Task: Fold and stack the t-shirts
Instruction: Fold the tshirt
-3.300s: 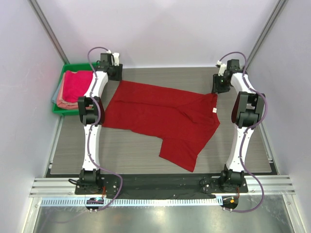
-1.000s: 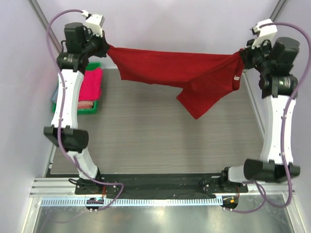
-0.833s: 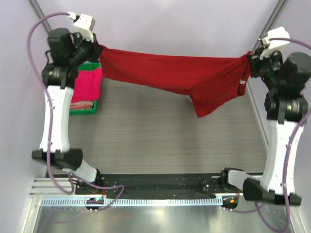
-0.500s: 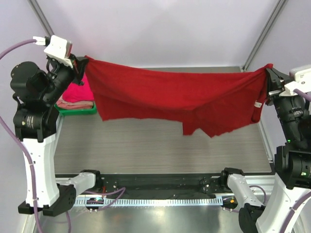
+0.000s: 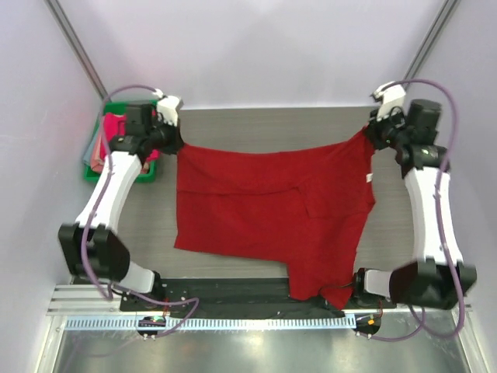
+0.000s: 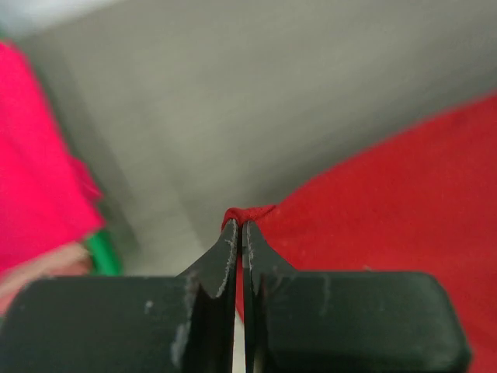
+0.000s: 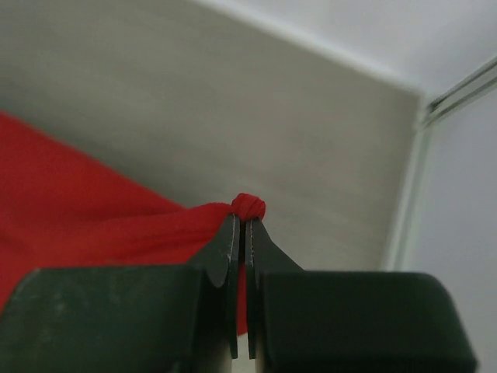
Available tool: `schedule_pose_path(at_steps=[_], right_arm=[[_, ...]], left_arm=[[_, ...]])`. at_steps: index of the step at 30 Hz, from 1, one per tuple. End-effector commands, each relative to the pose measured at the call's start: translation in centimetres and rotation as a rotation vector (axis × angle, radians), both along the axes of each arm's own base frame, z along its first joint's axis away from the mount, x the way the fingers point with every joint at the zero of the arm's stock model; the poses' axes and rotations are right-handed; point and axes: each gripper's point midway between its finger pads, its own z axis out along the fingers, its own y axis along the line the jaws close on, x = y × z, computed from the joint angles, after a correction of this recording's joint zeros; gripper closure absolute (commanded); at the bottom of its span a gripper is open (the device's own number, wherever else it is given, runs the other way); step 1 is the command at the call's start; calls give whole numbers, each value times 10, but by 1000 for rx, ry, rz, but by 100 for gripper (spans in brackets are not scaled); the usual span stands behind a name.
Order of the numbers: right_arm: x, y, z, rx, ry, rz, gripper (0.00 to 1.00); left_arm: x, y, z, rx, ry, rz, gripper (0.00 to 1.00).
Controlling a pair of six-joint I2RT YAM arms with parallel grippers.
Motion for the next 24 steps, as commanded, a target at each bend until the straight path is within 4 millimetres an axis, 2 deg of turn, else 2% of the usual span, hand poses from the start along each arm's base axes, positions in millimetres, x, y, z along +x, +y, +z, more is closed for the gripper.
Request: schedule_pose_path(at_steps=[1, 2, 3, 5, 6, 7, 8, 9, 10, 11, 12, 13, 14, 15, 16, 17, 18, 19, 20, 21, 23, 24], right_arm=[[28, 3, -70, 12, 139, 59, 99], [35, 2, -91, 19, 186, 62, 99], [45, 2, -126, 29, 268, 66, 99], [62, -1, -158, 39, 327, 56, 99], [72, -4, -163, 42, 336, 46, 99], [86, -8, -195, 54, 405, 34, 99], [96, -11, -203, 57, 421, 16, 99], [113, -16, -201, 51, 408, 2, 99], [125, -19, -206, 50, 411, -8, 99], [137, -24, -234, 51, 465, -25, 99], [156, -29, -222, 47, 424, -37, 99], [167, -32, -225, 45, 421, -48, 99], [177, -34, -250, 47, 459, -55, 99], [195, -40, -236, 37, 416, -72, 99], [204, -43, -241, 34, 411, -83, 99], [212, -45, -245, 31, 409, -90, 99], [225, -51, -252, 21, 405, -106, 99], [232, -53, -255, 17, 400, -115, 99], [237, -55, -258, 13, 397, -120, 99], [247, -58, -266, 9, 393, -127, 99], [257, -61, -271, -1, 383, -142, 99], [263, -60, -267, -8, 364, -147, 98]], left_arm=[[29, -7, -47, 12, 47, -26, 100], [39, -9, -58, 16, 56, -27, 100], [54, -10, -88, 25, 117, -22, 100], [72, -11, -111, 31, 162, -12, 100], [83, -11, -150, 41, 247, 0, 100], [99, -9, -147, 48, 231, 20, 100], [107, -8, -159, 52, 251, 28, 100], [115, -9, -166, 55, 258, 29, 100], [131, -6, -182, 73, 272, 50, 100], [140, -5, -187, 81, 267, 59, 100], [148, -2, -191, 95, 262, 69, 100], [162, -1, -185, 101, 232, 82, 100], [170, 3, -199, 121, 240, 103, 100], [176, 4, -203, 127, 238, 109, 100], [188, 5, -194, 129, 206, 119, 100], [192, 7, -209, 144, 226, 130, 100], [205, 9, -197, 142, 191, 142, 100], [210, 11, -198, 149, 188, 156, 100], [215, 13, -214, 158, 208, 166, 100], [229, 16, -200, 162, 166, 190, 100], [239, 19, -203, 168, 154, 205, 100], [249, 22, -202, 176, 132, 228, 100]])
